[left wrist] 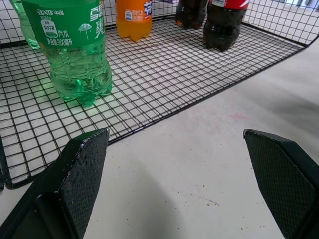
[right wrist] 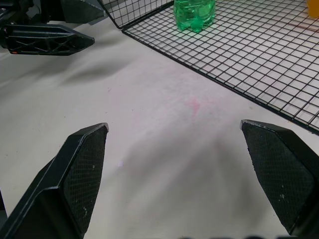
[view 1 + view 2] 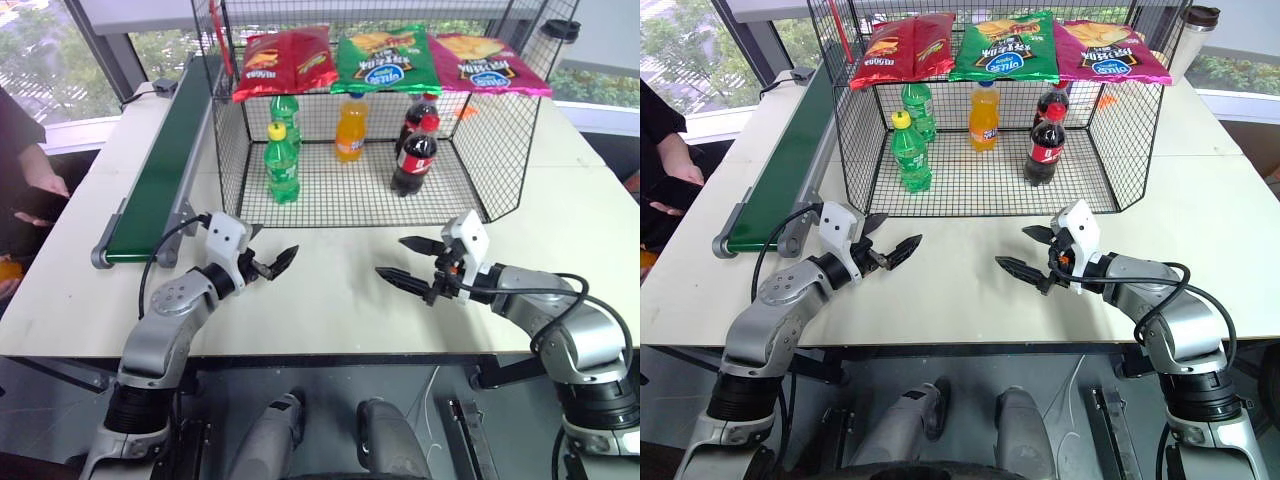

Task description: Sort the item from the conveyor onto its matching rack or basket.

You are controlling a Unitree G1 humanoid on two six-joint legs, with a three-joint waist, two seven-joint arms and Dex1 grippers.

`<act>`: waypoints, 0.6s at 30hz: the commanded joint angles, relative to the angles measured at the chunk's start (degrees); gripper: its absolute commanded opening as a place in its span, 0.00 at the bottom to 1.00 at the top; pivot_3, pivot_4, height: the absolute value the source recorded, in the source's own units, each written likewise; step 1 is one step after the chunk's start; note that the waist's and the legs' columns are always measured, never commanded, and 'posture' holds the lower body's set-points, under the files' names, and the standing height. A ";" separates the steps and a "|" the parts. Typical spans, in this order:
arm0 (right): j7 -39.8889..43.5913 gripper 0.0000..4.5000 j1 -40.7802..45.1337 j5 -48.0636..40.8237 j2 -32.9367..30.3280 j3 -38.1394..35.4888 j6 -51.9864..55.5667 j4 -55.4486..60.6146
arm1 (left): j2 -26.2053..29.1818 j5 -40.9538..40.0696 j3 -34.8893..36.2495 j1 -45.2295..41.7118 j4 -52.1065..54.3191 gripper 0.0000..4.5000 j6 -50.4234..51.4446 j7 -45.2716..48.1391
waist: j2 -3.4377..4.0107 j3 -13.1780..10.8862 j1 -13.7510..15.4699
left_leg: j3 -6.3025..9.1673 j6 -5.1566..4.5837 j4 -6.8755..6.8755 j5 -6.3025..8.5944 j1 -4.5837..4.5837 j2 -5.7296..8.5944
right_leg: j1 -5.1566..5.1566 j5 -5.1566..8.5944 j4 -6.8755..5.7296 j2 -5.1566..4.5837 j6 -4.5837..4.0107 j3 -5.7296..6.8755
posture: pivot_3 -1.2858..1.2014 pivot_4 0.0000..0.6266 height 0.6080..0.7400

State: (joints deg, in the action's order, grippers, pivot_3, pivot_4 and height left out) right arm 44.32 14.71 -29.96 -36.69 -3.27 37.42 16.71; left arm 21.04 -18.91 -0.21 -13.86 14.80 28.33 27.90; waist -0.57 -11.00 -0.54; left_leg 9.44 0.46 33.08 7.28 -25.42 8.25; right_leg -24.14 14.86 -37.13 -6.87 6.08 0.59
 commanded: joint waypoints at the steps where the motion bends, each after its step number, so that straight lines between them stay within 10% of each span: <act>1: 0.13 0.98 0.65 -0.04 -0.09 -0.60 -1.14 1.74 | 0.06 -0.26 0.53 0.18 2.53 1.00 -0.30 -0.17 | 0.00 0.00 -0.01 | 0.00 0.00 0.00 0.00 0.00 0.00 | 0.00 0.00 0.00 0.00 0.00 0.00 | 0.52 0.24 0.98; 18: -0.75 0.98 1.50 0.31 1.30 0.13 -1.34 1.34 | 0.65 0.20 0.55 0.59 3.97 1.00 1.08 -0.97 | 0.00 0.00 0.00 | 0.00 0.00 0.00 0.00 0.00 0.00 | 0.00 0.00 0.00 0.00 0.00 0.00 | 0.52 0.24 0.98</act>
State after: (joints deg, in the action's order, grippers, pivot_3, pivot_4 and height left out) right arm 43.68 14.89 -29.54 -35.77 -2.93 37.08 16.69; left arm 21.31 -18.69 -0.28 -13.49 16.00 29.77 27.11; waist -0.57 -11.00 -0.54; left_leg 9.44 0.46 33.08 7.28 -25.41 8.25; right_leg -24.14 14.86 -37.13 -6.87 6.08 0.59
